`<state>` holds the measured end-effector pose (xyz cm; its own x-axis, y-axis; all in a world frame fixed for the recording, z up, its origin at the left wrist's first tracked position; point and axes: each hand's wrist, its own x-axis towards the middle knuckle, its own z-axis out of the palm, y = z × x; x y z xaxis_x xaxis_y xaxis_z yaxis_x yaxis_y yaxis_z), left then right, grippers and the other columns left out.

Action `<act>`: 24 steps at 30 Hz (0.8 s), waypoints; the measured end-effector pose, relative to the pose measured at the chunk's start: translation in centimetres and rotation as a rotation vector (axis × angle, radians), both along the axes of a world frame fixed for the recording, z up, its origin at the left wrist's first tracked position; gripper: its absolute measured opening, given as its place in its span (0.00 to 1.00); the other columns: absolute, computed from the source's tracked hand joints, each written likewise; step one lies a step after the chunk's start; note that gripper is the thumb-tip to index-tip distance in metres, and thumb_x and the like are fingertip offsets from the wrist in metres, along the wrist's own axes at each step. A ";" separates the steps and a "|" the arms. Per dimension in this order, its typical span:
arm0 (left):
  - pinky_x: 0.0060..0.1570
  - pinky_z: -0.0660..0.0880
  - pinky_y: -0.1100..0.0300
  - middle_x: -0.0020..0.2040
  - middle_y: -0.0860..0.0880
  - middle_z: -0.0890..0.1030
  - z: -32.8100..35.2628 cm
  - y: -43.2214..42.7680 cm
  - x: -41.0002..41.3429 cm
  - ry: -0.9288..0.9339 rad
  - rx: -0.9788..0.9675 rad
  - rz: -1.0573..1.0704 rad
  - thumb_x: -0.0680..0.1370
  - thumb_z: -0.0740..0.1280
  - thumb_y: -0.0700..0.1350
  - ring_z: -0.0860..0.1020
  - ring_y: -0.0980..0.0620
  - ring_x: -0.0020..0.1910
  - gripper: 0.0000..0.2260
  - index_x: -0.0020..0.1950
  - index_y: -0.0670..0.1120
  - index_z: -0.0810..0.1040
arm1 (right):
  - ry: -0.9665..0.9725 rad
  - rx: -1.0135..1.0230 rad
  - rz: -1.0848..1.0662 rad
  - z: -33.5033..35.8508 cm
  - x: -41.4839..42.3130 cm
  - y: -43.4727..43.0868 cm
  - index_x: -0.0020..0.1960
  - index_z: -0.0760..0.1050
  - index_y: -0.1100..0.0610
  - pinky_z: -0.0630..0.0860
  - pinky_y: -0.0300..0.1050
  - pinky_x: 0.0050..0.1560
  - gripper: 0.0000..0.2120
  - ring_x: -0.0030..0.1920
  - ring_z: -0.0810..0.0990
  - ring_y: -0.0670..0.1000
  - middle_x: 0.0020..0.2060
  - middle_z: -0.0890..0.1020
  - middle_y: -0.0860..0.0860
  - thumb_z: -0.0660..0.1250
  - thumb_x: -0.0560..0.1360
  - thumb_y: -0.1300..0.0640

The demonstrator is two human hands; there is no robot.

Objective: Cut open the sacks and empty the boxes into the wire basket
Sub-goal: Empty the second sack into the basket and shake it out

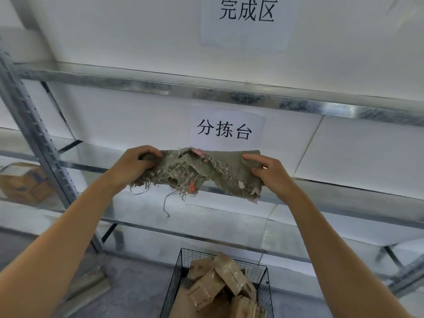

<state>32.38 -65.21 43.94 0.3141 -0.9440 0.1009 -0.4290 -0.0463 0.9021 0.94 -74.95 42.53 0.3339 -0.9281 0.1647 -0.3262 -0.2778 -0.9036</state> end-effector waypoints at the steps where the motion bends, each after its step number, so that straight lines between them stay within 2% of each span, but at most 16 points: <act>1: 0.24 0.71 0.68 0.41 0.47 0.80 -0.1 0.4 0.2 0.012 0.005 0.005 0.78 0.62 0.31 0.78 0.59 0.27 0.12 0.47 0.47 0.79 | -0.012 0.007 0.020 -0.2 0.5 -0.1 0.59 0.78 0.50 0.81 0.43 0.48 0.20 0.50 0.78 0.48 0.52 0.78 0.47 0.61 0.76 0.70; 4: 0.35 0.75 0.63 0.48 0.46 0.80 -0.5 1.4 0.8 -0.040 0.013 0.029 0.77 0.66 0.36 0.79 0.51 0.39 0.09 0.50 0.50 0.78 | -0.003 0.008 0.085 -0.7 2.3 -0.1 0.58 0.76 0.51 0.80 0.36 0.43 0.18 0.48 0.78 0.47 0.53 0.77 0.52 0.66 0.74 0.68; 8: 0.28 0.70 0.68 0.45 0.50 0.75 -1.3 3.2 1.3 -0.133 0.016 0.114 0.76 0.67 0.36 0.75 0.54 0.35 0.11 0.54 0.48 0.76 | 0.004 0.013 0.131 -1.3 5.2 0.1 0.59 0.75 0.53 0.81 0.39 0.42 0.17 0.45 0.78 0.47 0.52 0.76 0.53 0.66 0.74 0.68; 11: 0.25 0.71 0.69 0.44 0.49 0.75 -2.2 5.0 2.2 -0.132 0.004 0.196 0.76 0.66 0.33 0.74 0.55 0.33 0.11 0.53 0.47 0.76 | 0.001 0.022 0.179 -1.9 7.3 0.5 0.60 0.75 0.53 0.81 0.38 0.40 0.17 0.44 0.78 0.46 0.48 0.76 0.48 0.66 0.74 0.68; 13: 0.25 0.69 0.72 0.43 0.50 0.75 -2.8 6.4 2.8 -0.131 0.004 0.252 0.76 0.66 0.32 0.74 0.56 0.33 0.12 0.53 0.47 0.76 | 0.000 0.038 0.215 -2.6 8.6 0.7 0.59 0.76 0.52 0.82 0.42 0.42 0.17 0.43 0.79 0.47 0.47 0.76 0.47 0.66 0.74 0.68; 16: 0.29 0.68 0.70 0.43 0.52 0.74 -3.5 8.7 3.5 -0.196 0.016 0.314 0.76 0.66 0.34 0.73 0.59 0.34 0.12 0.54 0.49 0.76 | 0.004 0.063 0.281 -3.7 10.7 1.0 0.58 0.76 0.51 0.82 0.49 0.46 0.18 0.45 0.80 0.50 0.47 0.77 0.48 0.66 0.74 0.68; 18: 0.31 0.69 0.69 0.44 0.52 0.75 -4.3 10.2 4.1 -0.216 0.040 0.359 0.75 0.67 0.34 0.73 0.58 0.34 0.13 0.56 0.48 0.76 | 0.007 0.073 0.326 -4.3 12.3 1.4 0.58 0.76 0.52 0.82 0.46 0.45 0.18 0.44 0.79 0.49 0.48 0.77 0.49 0.66 0.74 0.69; 20: 0.35 0.70 0.66 0.48 0.47 0.76 -5.2 11.7 5.2 -0.239 0.062 0.420 0.75 0.67 0.33 0.75 0.54 0.38 0.14 0.58 0.44 0.77 | 0.000 0.088 0.375 -4.8 14.1 2.1 0.58 0.76 0.52 0.80 0.39 0.41 0.18 0.43 0.78 0.47 0.47 0.77 0.48 0.65 0.73 0.69; 22: 0.40 0.70 0.63 0.50 0.46 0.76 -6.0 13.0 6.3 -0.259 0.076 0.472 0.74 0.67 0.32 0.76 0.49 0.43 0.14 0.59 0.42 0.78 | 0.006 0.090 0.417 -5.5 15.9 2.5 0.57 0.76 0.52 0.80 0.40 0.43 0.18 0.44 0.78 0.47 0.47 0.77 0.48 0.65 0.73 0.70; 24: 0.44 0.70 0.60 0.50 0.46 0.76 -6.6 14.2 7.4 -0.249 0.079 0.520 0.74 0.68 0.32 0.75 0.48 0.46 0.14 0.58 0.42 0.78 | 0.033 0.085 0.457 -6.2 17.8 2.8 0.56 0.76 0.50 0.80 0.43 0.46 0.18 0.45 0.78 0.47 0.48 0.78 0.49 0.65 0.72 0.69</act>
